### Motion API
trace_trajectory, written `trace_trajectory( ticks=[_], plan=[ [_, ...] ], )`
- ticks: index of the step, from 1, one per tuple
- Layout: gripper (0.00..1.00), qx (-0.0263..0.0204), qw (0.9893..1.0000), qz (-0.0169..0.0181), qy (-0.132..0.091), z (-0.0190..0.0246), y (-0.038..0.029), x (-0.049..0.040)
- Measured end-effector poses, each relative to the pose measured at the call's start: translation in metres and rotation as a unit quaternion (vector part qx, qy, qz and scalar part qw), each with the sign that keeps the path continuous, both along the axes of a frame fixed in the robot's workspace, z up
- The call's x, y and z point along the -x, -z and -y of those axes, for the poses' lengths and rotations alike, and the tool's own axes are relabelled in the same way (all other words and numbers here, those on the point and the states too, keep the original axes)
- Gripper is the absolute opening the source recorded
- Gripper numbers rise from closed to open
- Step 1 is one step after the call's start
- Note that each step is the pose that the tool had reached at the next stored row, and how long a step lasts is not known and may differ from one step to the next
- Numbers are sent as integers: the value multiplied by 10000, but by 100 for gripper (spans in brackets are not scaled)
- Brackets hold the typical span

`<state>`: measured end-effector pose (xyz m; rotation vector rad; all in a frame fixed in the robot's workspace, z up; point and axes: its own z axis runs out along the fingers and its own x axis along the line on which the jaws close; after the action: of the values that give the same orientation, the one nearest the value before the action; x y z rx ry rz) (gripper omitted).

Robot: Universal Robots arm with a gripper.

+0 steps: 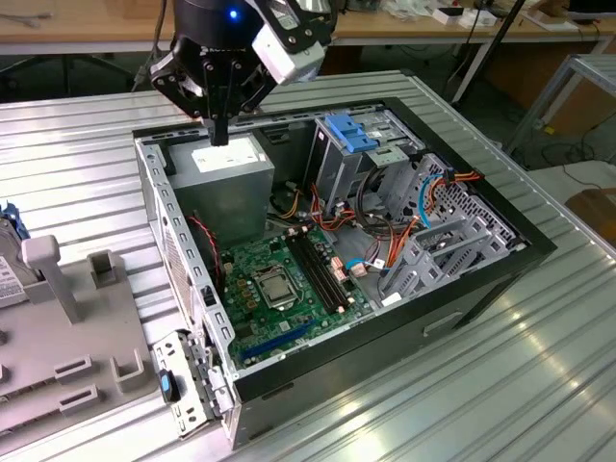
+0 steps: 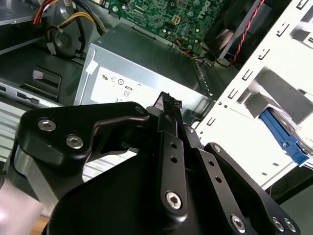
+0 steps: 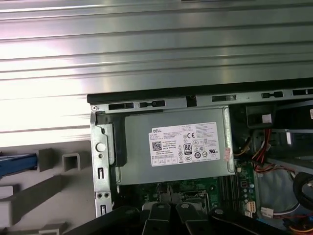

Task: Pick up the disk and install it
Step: 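Reach for the disk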

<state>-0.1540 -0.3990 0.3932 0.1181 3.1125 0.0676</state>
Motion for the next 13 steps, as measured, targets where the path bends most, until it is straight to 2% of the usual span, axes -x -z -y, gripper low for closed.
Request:
trace_trajectory(
  ticks=[6,13],
  plan=[
    [11,0,10000,0,0,0,1,134],
    [11,0,10000,0,0,0,1,230]
  ],
)
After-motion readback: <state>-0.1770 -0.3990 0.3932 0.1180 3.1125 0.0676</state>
